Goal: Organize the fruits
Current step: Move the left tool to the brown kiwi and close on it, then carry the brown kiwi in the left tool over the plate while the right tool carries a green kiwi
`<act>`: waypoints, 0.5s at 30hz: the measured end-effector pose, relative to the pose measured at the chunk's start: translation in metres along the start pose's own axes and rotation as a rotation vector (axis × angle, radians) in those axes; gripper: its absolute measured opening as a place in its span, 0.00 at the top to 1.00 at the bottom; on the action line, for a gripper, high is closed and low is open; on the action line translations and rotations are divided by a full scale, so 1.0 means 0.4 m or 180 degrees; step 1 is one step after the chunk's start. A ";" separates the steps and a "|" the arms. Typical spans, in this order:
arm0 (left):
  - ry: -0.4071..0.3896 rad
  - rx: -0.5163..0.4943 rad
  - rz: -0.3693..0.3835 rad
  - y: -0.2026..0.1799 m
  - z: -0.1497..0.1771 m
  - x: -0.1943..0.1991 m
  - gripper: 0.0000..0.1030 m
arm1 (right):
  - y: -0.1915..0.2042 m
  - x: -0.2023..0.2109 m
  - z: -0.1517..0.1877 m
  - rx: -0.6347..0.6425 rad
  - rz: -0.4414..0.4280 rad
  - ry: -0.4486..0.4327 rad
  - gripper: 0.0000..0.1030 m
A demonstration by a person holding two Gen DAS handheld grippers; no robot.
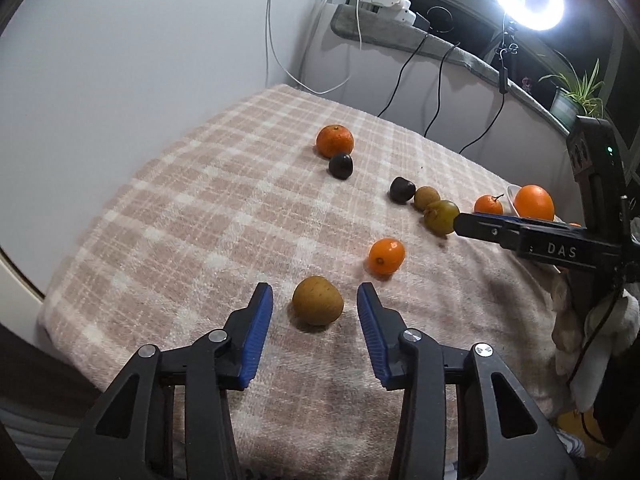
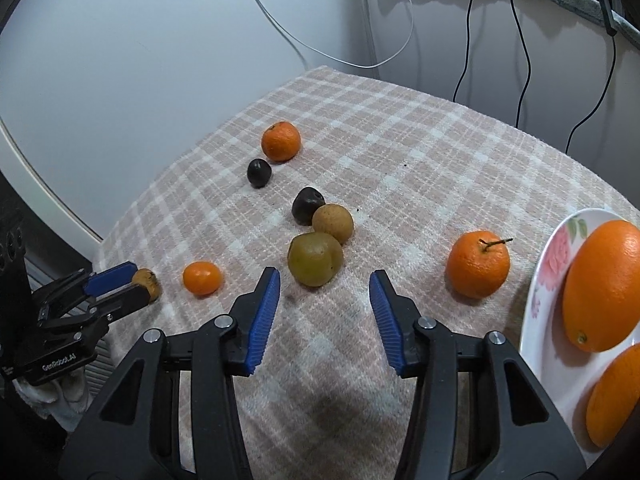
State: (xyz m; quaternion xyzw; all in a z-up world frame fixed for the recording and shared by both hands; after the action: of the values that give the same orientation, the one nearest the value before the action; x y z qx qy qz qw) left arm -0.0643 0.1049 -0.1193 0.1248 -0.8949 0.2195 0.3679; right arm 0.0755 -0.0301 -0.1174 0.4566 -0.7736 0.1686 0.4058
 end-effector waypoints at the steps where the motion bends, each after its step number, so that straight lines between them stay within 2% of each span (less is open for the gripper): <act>1: 0.0010 -0.0001 0.0002 0.001 0.001 -0.002 0.61 | 0.000 -0.004 -0.002 -0.0004 -0.0007 0.0007 0.52; 7: 0.0048 0.0030 0.0032 0.007 0.004 -0.010 0.64 | 0.007 -0.033 -0.019 0.0040 0.0018 0.0052 0.56; 10: 0.0050 0.0033 0.0023 0.010 0.005 -0.013 0.68 | 0.010 -0.050 -0.019 0.0046 0.0008 0.0087 0.58; 15: 0.0048 0.0018 0.0053 0.008 0.005 -0.013 0.75 | 0.017 -0.064 -0.015 0.0065 -0.0018 0.0120 0.65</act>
State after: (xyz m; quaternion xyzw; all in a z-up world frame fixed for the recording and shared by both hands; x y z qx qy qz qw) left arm -0.0630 0.1071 -0.1251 0.1166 -0.8925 0.2260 0.3724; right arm 0.0791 -0.0081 -0.1330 0.4596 -0.7627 0.1840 0.4161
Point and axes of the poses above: each gripper's, at about its wrist camera, not at the fingertips, and x roughly against the way its jaws point, y to its left, z to its underside, the point moved 4 cm from there along -x, roughly the way its jaws point, and after that the axes turned 7 degrees about x, right-handed, at the moved point
